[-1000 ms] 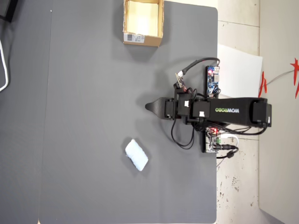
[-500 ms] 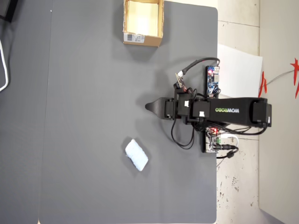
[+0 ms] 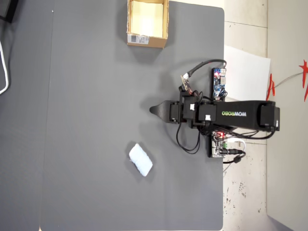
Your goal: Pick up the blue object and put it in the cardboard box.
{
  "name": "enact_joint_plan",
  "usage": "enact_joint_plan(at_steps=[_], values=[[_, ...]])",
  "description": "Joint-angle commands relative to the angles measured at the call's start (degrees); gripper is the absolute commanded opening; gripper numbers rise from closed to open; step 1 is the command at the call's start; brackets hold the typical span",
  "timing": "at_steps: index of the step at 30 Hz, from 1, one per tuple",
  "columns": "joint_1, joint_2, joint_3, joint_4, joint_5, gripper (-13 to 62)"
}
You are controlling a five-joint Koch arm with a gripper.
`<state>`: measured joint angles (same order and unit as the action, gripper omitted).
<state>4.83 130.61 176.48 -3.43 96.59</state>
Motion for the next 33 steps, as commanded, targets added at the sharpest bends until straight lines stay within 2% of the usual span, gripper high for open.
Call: enact_joint_plan(at_steps=[1,27,33], values=[[-0.53,5.1,2.2,6.42,0.97,34.0],[-0.44,4.92,2.11,5.63,0.88,34.0],[-4.92,4.92,2.11,0.35,0.79,33.8]])
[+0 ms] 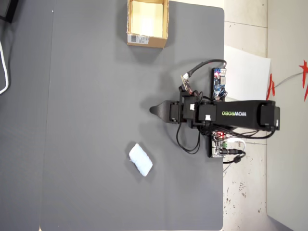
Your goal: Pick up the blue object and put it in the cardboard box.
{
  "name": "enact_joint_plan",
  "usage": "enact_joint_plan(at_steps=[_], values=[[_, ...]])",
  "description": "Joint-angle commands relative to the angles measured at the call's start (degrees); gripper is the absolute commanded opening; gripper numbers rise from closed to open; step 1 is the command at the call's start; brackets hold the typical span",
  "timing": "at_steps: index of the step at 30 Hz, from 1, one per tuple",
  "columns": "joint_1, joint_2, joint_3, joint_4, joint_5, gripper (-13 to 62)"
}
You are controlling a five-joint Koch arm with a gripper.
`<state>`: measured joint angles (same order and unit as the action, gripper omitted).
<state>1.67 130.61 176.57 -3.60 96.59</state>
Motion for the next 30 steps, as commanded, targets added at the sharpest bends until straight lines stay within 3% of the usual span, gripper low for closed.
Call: enact_joint_plan(at_steps=[1,15,30], values=[[-2.72,4.92,2.02,-0.35,0.62,33.8],[-15.03,4.92,-1.67,-2.72,1.14,33.8],[-30.06,4.48,-5.98,-1.23,19.42,33.0]])
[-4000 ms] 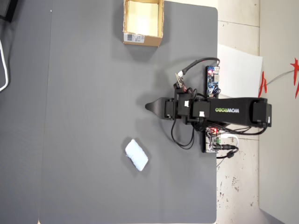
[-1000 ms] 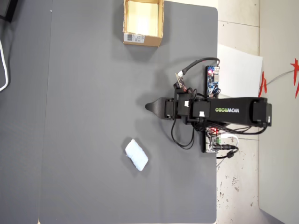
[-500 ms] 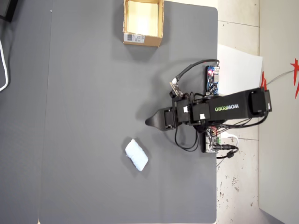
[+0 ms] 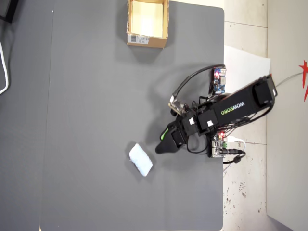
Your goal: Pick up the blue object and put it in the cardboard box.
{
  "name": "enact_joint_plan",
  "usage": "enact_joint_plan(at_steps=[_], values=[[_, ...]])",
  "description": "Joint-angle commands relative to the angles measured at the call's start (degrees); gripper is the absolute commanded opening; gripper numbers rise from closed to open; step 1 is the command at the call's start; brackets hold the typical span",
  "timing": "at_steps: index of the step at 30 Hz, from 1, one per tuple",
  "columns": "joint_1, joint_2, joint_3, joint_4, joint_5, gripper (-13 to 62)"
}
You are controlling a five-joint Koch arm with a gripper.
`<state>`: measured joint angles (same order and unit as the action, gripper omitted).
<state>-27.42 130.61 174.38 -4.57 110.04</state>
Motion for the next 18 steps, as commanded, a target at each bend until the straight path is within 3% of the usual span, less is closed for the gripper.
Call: enact_joint_plan(at_steps=[1,18], values=[[-1.32,3.69,-4.83,0.44,7.03,33.0],[-0.26,-27.6,-48.69,32.7,4.22,33.0]])
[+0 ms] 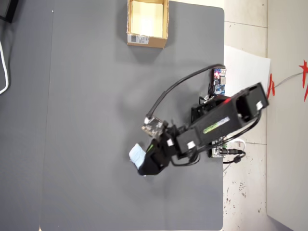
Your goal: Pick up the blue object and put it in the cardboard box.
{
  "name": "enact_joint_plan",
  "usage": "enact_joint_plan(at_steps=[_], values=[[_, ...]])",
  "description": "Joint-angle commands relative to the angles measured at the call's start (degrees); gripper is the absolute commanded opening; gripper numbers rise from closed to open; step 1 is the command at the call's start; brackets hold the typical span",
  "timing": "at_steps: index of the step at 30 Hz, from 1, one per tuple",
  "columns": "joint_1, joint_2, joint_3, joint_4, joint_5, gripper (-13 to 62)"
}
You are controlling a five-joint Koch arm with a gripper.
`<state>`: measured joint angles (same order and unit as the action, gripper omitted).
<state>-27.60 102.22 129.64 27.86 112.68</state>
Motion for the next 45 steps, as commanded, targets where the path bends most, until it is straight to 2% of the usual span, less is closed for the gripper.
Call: enact_joint_plan(at_steps=[1,11,17,20,23,25,28,31,36,38,45], values=[[-0.18,-0.44,-5.01,1.32,1.49,33.0],[0.44,-9.49,-8.96,7.56,2.37,31.7],[-0.35,-12.57,-9.23,7.73,2.2,22.1],[-1.05,-14.06,-9.67,8.17,2.11,20.0],[-1.05,-14.33,-9.67,8.0,1.23,11.4],[-1.14,-13.54,-9.58,7.29,0.88,7.4],[-1.23,-13.45,-9.49,5.27,-0.26,7.3],[-0.88,-11.6,-8.44,1.23,-4.31,-0.5],[0.7,-5.54,-2.99,-12.66,-6.68,-0.6],[2.11,-2.55,-1.05,-17.58,-9.4,-4.8],[7.47,5.8,7.56,-31.99,-9.93,-4.8]])
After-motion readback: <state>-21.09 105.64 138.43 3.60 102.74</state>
